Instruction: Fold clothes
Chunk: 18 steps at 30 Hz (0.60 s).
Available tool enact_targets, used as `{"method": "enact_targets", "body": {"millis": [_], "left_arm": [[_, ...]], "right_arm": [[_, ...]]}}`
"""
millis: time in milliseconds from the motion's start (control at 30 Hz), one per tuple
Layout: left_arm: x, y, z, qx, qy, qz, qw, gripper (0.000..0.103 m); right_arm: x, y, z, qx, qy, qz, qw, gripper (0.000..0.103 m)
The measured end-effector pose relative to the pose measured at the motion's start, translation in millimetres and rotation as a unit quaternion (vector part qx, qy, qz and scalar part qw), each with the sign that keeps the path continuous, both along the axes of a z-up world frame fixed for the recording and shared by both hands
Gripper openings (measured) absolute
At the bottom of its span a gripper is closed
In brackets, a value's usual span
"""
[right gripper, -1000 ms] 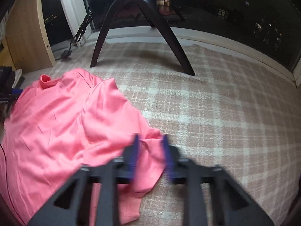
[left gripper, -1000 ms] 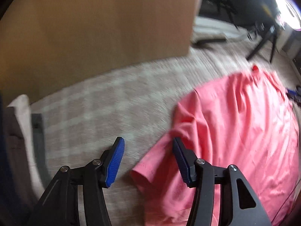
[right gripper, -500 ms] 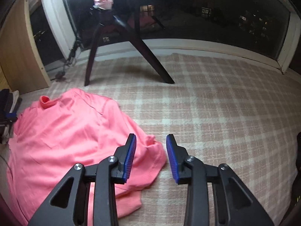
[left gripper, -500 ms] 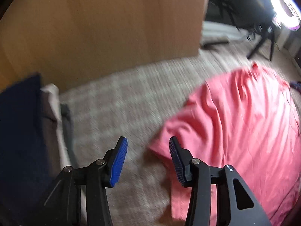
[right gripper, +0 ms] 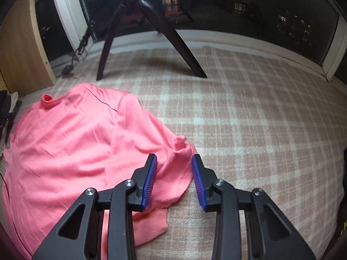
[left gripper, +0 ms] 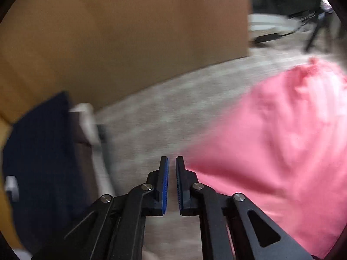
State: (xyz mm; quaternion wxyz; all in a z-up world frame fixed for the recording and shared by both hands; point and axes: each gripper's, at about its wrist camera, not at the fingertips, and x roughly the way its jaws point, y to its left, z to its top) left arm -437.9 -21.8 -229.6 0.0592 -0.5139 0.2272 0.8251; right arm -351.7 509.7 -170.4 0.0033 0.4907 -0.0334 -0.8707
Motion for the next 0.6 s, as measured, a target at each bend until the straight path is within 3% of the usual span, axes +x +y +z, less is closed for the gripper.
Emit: {"method": "enact_targets", "body": {"millis": [33,100,233,333,400,500,533,567,600], "left_arm": [[-0.7,0.1,-1.9,-0.020,0.005,0.002,0.9998,0.008],[0.0,-0.3,-0.4,0.004,-0.001,0.000,1.0000,0.027],[17.2,-3.9,15.6,0.015,0.014,-0.003,0.9998,0.031],[27.1,15.4,27.6,0.059,0.016,-0.046,0.9970,0.038],[28.9,40.2,32.2,0.094,0.016,-0.090,0.9914,0.055],[14.2,89.4,21.0,0.162,-0.010,-0.137,0.9772,0.053],[15.5,104.7,20.3,0.178,-0.021,-0.145,0.9731,0.047],[11.2,119.0,12.3,0.192,-0.035,-0.157,0.9681,0.034],[9.8,137.0,5.1,0.185,-0.039,-0.167,0.9676,0.029]], "right_arm": [[0.5,1.0,-0.9,-0.003,-0.001,-0.002,1.000,0.033],[3.2,0.8,1.5,-0.009,0.004,-0.002,1.000,0.033],[10.3,-6.9,8.0,0.000,0.003,0.010,1.000,0.033],[11.1,-10.2,19.8,-0.014,0.014,0.013,1.000,0.033],[7.7,-16.5,26.3,-0.017,0.021,0.017,0.999,0.033],[2.9,-31.4,28.9,-0.016,0.025,0.033,0.999,0.033],[4.0,-34.7,26.0,-0.018,0.022,0.038,0.999,0.033],[5.0,-37.9,23.0,-0.020,0.019,0.044,0.999,0.033],[6.1,-41.2,20.1,-0.022,0.016,0.050,0.998,0.033]]}}
